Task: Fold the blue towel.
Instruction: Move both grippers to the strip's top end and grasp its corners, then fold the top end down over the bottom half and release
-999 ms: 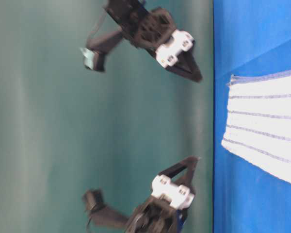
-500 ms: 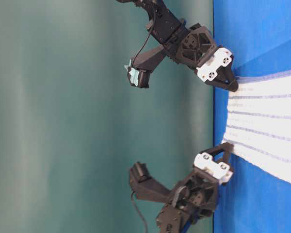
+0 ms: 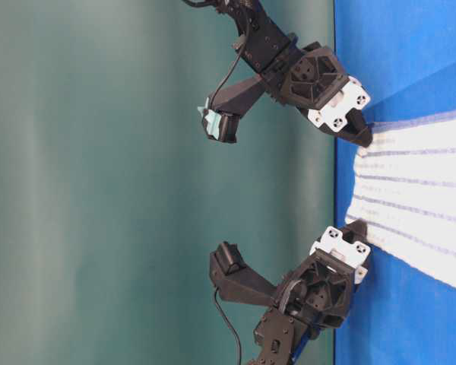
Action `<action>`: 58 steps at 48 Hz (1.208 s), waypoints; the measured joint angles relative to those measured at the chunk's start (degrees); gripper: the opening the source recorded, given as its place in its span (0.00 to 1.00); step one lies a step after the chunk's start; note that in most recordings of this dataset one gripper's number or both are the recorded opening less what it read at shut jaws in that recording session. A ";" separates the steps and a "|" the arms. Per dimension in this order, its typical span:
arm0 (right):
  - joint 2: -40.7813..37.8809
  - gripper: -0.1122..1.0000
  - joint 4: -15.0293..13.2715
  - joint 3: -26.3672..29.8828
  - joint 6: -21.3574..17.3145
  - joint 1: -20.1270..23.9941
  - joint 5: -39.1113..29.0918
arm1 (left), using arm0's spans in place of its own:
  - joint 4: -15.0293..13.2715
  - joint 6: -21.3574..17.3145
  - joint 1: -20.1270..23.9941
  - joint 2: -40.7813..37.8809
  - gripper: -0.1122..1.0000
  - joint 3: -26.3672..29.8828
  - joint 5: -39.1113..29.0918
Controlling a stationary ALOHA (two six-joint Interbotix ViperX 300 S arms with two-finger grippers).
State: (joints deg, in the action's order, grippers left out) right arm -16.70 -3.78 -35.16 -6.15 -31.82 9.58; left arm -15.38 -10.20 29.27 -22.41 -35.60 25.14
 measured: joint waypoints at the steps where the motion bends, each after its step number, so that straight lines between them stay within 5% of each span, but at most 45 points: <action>1: -0.09 0.35 -0.09 0.00 -0.09 0.00 0.00 | 0.00 0.00 0.00 0.00 0.15 0.00 0.09; 39: 5.45 0.35 -0.18 -0.70 0.53 1.41 -1.14 | -0.26 -0.35 -2.46 7.82 0.15 -3.08 -0.62; 58: 10.11 0.35 1.14 -4.57 -0.09 9.76 -2.11 | -0.35 1.76 -9.23 15.38 0.15 -10.02 -0.62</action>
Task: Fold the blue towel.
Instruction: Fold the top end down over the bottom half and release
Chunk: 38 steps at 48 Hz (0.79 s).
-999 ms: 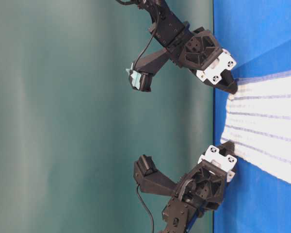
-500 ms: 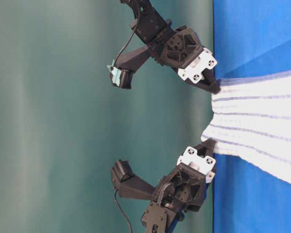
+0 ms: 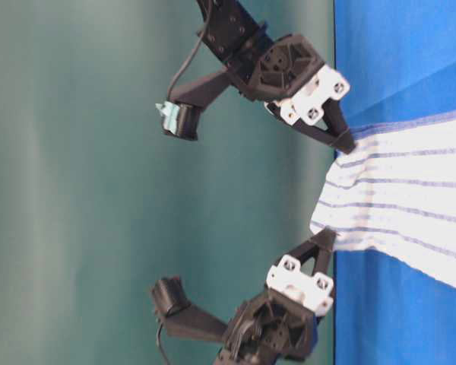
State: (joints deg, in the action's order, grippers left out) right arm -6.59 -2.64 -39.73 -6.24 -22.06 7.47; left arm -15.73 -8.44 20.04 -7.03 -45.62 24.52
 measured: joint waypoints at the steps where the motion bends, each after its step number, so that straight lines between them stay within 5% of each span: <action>1: 0.35 0.35 0.35 -0.26 0.00 0.62 0.00 | 0.00 0.00 -0.62 0.26 0.15 -0.35 0.00; 38: 5.01 0.35 13.27 -4.75 0.00 22.32 -0.09 | -0.18 9.93 -24.61 4.83 0.15 -5.98 -0.26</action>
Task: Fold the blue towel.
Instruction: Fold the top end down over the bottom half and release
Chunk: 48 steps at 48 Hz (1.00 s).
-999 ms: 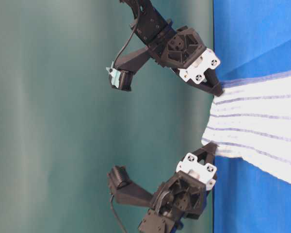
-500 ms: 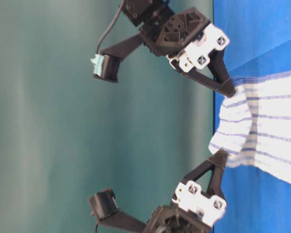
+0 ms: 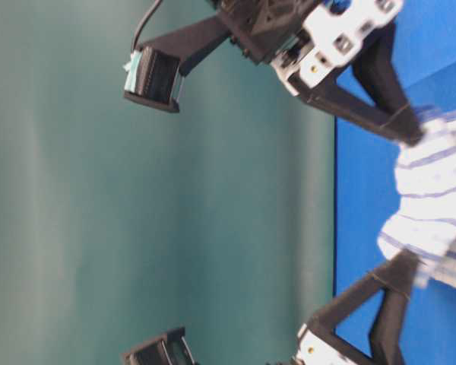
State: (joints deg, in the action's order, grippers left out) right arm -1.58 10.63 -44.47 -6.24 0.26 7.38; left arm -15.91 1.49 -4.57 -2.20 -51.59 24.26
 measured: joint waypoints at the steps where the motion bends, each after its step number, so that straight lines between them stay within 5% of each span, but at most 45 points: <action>1: 0.00 0.35 0.18 0.00 0.00 0.35 0.09 | 0.00 0.18 -0.53 0.00 0.15 0.00 0.09; 15: 0.00 0.35 1.23 -0.18 0.00 4.13 0.09 | 0.00 1.05 -5.19 0.00 0.15 -0.09 -0.26; 39: -0.18 0.35 2.11 -0.18 0.00 5.80 -0.70 | 0.00 0.97 -5.36 0.00 0.15 -0.18 -4.83; 44: -0.62 0.40 2.81 -0.18 0.00 5.89 -0.97 | 0.00 0.88 -5.36 0.00 0.15 -0.26 -5.01; 48: -0.97 0.56 2.99 -0.18 0.00 6.15 -1.14 | 0.00 0.97 -5.36 0.00 0.15 -0.53 -5.10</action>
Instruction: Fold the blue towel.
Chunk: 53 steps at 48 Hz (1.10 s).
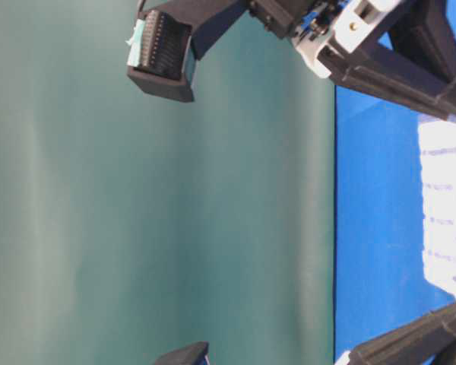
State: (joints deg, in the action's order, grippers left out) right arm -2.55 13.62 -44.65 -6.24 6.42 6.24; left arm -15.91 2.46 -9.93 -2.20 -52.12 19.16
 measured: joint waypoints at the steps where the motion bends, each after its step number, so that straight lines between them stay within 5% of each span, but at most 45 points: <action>1: 0.00 0.61 0.18 0.00 0.00 0.09 -0.09 | 0.00 0.00 0.00 0.00 0.15 -0.09 0.00; 8: -0.09 0.90 0.62 0.00 0.00 0.18 -0.26 | 0.00 0.18 0.00 0.00 0.26 -0.44 -0.09; 17: 0.35 0.89 0.62 0.00 0.44 0.18 -0.44 | 0.00 -0.62 -1.67 1.05 0.76 0.18 -0.09; 20: 1.58 0.89 0.26 0.00 0.88 0.18 -1.05 | 0.00 -0.97 -2.81 2.55 0.85 0.53 -0.09; 40: 19.42 0.89 -6.50 -5.10 1.49 -1.93 -9.23 | 0.09 -4.22 -3.25 22.41 0.84 -5.89 -3.60; 53: 35.51 0.88 -8.00 -13.45 1.41 -4.22 -10.20 | 0.09 -5.10 -1.76 37.62 0.84 -14.24 -3.87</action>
State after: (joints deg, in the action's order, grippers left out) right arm 32.96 5.63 -58.10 -4.83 2.20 -3.96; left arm -15.82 -2.64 -11.69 35.42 -66.36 15.29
